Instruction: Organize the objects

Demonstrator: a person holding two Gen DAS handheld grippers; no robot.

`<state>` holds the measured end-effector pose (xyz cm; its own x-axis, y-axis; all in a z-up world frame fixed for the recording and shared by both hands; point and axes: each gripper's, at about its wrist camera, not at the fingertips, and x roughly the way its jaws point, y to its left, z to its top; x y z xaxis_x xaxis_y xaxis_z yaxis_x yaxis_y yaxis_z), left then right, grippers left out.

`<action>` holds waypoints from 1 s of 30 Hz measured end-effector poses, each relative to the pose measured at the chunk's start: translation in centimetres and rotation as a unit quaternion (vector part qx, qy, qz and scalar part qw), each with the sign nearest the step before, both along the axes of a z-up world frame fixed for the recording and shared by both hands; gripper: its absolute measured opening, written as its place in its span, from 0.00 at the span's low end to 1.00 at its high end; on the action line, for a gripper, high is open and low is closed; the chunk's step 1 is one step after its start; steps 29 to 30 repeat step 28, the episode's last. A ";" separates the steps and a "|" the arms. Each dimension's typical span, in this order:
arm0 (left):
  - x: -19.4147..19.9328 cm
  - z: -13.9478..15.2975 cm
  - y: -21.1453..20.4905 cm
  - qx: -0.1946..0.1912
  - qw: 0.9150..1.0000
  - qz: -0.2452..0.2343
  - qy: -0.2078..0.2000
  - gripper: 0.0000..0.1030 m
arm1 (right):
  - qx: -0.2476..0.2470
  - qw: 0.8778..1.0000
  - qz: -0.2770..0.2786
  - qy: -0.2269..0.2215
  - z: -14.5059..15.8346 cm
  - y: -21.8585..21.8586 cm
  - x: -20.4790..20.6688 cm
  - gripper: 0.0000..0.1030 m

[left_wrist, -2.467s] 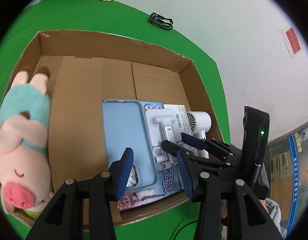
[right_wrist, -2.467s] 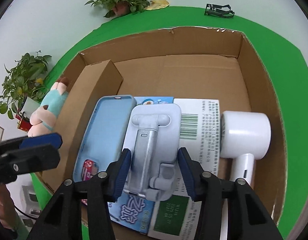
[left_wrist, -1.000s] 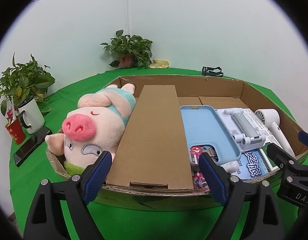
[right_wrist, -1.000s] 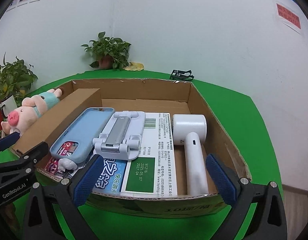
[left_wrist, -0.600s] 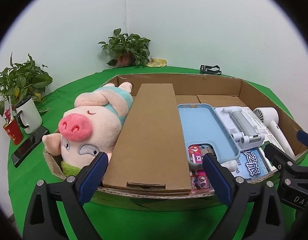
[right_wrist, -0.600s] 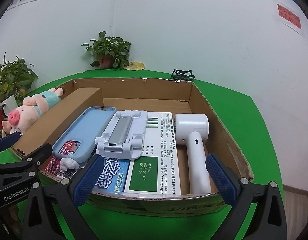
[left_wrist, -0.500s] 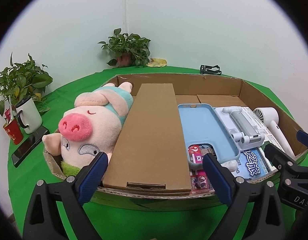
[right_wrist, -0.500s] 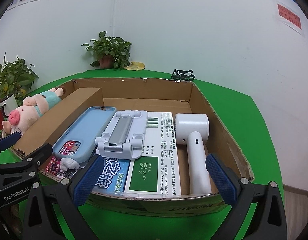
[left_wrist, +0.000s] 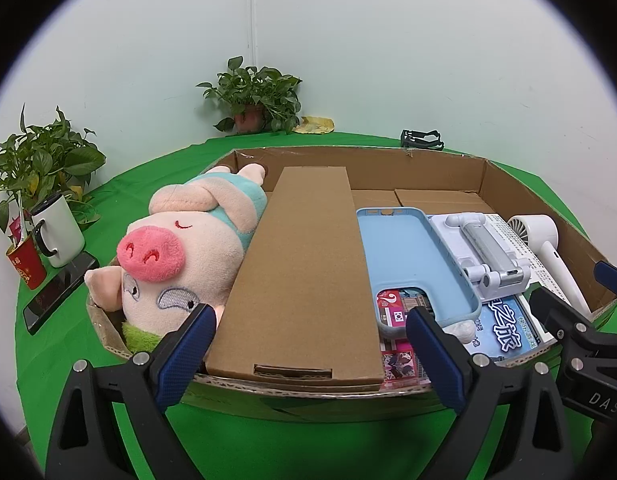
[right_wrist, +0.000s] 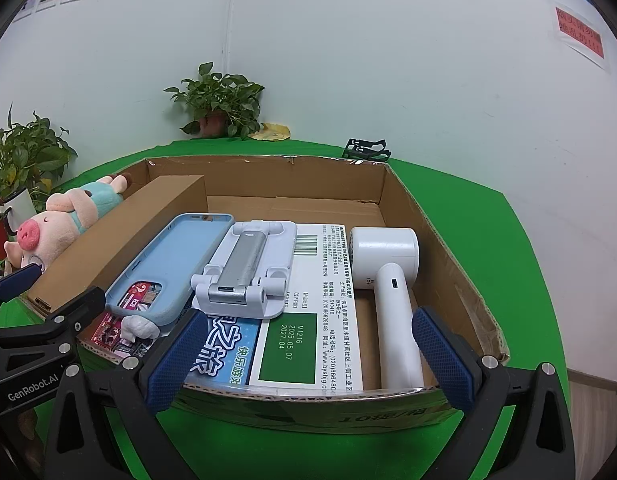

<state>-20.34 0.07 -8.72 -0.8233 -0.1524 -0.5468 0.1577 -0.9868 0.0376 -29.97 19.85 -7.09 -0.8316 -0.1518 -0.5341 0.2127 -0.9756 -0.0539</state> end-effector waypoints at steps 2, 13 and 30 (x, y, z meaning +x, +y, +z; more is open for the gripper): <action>0.0 0.0 0.0 0.000 1.000 0.000 0.000 0.93 | 0.000 1.000 0.000 0.000 0.0 0.0 0.0 1.00; 0.0 0.0 0.0 0.000 1.000 0.000 0.000 0.93 | 0.000 1.000 -0.001 0.000 0.0 -0.1 0.1 1.00; 0.0 0.1 0.0 0.000 1.000 0.000 0.000 0.93 | 0.000 1.000 -0.003 0.000 0.0 -0.2 0.2 1.00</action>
